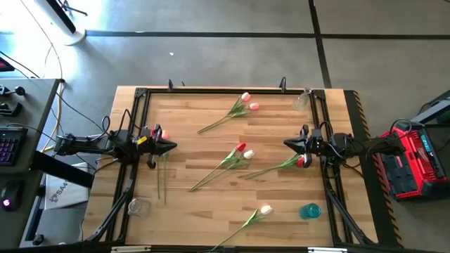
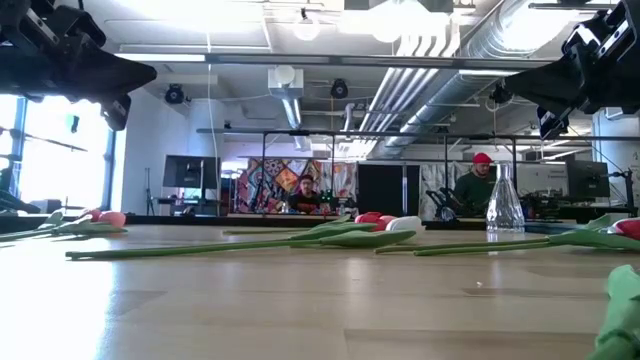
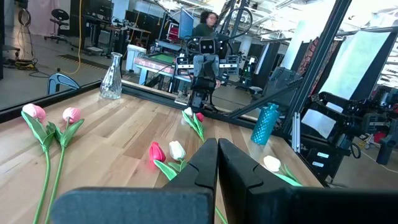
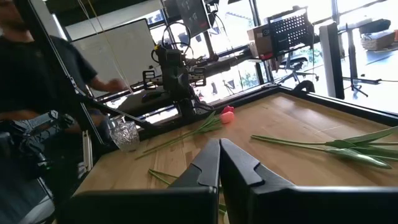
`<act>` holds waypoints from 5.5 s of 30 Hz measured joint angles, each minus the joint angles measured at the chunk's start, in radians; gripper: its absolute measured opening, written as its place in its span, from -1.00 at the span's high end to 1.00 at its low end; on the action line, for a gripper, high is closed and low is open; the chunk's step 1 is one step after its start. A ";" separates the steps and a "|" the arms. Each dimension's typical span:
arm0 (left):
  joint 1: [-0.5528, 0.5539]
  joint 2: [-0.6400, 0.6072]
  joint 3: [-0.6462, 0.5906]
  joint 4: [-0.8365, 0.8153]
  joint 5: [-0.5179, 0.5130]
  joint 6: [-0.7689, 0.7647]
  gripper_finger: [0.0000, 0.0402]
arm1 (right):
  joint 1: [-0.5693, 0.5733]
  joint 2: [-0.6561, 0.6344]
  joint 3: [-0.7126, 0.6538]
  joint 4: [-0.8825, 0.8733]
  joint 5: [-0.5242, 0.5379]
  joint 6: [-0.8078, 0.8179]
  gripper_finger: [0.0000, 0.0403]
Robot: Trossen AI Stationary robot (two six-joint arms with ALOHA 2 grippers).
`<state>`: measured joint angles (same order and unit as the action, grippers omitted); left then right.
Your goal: Sort flowers into vase by color
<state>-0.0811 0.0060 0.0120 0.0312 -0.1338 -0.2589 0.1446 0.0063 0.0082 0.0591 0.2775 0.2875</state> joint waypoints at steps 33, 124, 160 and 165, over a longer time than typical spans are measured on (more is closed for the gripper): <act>0.003 0.000 0.000 0.000 -0.001 0.000 1.00 | 0.000 0.000 0.000 0.000 0.000 0.000 1.00; 0.185 1.125 0.500 -0.079 0.216 -0.208 0.42 | 0.101 1.391 0.868 -1.002 -0.240 2.000 0.17; 0.187 1.133 0.500 -0.075 0.197 -0.209 0.42 | 0.060 1.434 0.763 -0.765 -0.265 1.835 0.97; 0.192 1.133 0.500 -0.030 0.129 -0.209 0.42 | 0.012 1.457 0.761 -0.842 -0.210 2.026 0.95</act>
<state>0.1108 1.1385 0.5118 0.0015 -0.0049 -0.4682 0.1561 1.4632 0.7696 -0.7826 0.0673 2.3140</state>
